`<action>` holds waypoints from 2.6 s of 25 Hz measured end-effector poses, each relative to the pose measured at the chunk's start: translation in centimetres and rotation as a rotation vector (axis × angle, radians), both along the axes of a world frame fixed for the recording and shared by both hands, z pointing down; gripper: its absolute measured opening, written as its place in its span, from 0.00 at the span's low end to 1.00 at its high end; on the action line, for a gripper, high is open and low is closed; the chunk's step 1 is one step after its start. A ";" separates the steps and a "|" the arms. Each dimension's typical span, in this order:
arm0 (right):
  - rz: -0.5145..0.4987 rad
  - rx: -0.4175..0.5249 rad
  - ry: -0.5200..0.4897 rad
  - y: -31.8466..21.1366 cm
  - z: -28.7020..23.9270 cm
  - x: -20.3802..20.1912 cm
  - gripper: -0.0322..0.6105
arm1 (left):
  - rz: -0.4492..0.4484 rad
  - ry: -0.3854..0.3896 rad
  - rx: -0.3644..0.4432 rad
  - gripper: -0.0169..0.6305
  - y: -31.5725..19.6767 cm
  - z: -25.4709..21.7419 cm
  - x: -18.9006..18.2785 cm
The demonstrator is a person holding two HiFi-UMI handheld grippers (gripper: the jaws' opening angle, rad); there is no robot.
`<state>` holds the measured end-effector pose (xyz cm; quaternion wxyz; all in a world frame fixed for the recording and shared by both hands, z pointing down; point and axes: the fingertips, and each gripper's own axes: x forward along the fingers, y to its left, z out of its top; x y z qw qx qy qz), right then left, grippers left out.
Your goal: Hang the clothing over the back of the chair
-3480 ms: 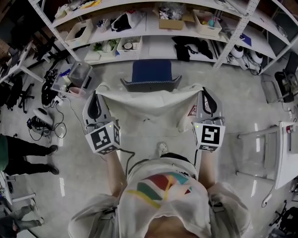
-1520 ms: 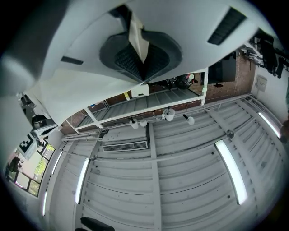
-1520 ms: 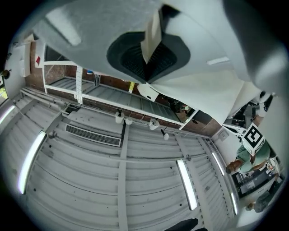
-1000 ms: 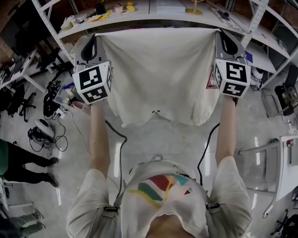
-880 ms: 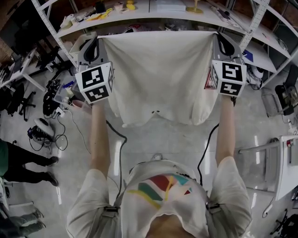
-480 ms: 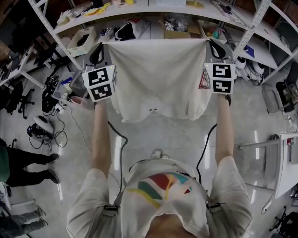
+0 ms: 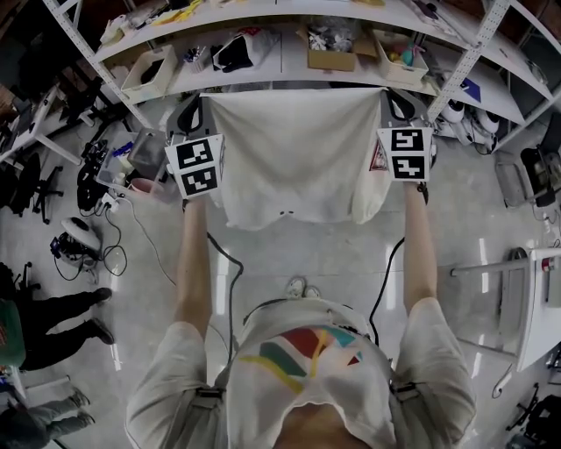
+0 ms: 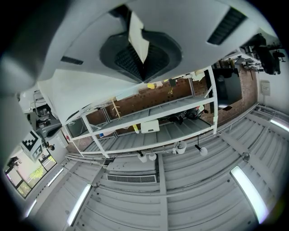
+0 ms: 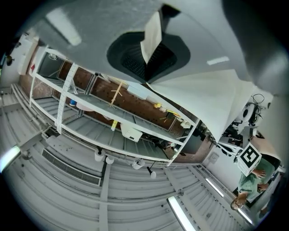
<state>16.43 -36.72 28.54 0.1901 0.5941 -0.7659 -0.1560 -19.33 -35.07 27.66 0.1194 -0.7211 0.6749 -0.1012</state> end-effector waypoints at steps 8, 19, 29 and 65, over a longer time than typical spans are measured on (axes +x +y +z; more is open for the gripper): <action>0.005 -0.058 0.010 -0.5 2.9 -0.3 0.06 | -0.010 0.020 -0.056 0.05 -0.7 3.8 -0.3; 0.015 -0.140 0.038 -0.5 7.8 -0.6 0.06 | -0.015 0.007 -0.143 0.05 -1.0 9.1 -0.8; 0.018 -0.226 0.069 -0.5 12.3 -0.7 0.06 | -0.025 -0.003 -0.224 0.05 -1.2 13.5 -1.0; 0.012 -0.531 0.138 3.1 28.5 -0.6 0.06 | -0.027 -0.022 -0.533 0.05 1.2 30.0 -0.9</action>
